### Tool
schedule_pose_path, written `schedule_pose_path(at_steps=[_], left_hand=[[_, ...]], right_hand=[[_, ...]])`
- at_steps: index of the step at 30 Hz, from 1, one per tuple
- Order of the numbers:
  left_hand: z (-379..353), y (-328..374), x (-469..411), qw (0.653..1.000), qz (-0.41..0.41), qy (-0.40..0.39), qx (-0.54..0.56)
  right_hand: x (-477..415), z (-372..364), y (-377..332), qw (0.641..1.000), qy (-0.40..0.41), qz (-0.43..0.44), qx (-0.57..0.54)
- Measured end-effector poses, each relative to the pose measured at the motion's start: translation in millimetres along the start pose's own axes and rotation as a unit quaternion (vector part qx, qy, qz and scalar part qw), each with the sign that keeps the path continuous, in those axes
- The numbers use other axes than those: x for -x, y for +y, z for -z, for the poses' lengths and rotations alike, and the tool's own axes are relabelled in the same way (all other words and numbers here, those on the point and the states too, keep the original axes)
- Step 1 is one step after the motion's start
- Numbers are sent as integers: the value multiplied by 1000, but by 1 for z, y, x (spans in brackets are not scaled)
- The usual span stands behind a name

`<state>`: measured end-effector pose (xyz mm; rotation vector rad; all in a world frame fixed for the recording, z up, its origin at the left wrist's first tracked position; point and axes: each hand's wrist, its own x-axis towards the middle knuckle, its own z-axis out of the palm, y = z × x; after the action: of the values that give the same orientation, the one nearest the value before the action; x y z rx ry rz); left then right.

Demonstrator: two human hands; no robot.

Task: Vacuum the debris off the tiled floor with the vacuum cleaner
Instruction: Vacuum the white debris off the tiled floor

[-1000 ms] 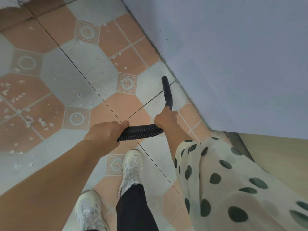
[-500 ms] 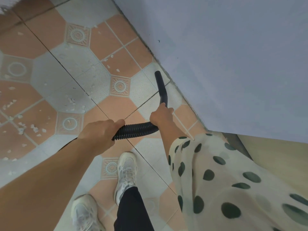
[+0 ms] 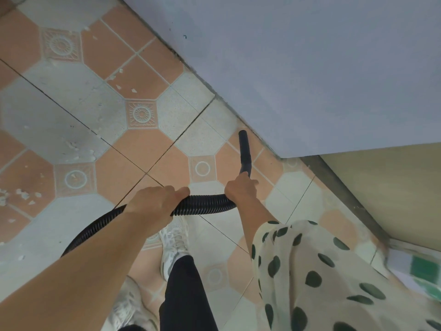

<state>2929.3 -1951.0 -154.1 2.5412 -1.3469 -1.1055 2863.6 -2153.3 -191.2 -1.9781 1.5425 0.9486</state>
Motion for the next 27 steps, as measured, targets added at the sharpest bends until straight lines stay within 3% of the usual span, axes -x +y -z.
schedule_pose_path(at_steps=[8,21,27], left_hand=[[9,-15,9,999,36,14,25],[41,-102,3,980,162,69,91],[44,-127,-9,962,210,94,150]], right_hand=[[-2,4,-38,996,2,85,17],[2,6,-191,976,25,193,94],[-8,2,-251,952,44,256,164]])
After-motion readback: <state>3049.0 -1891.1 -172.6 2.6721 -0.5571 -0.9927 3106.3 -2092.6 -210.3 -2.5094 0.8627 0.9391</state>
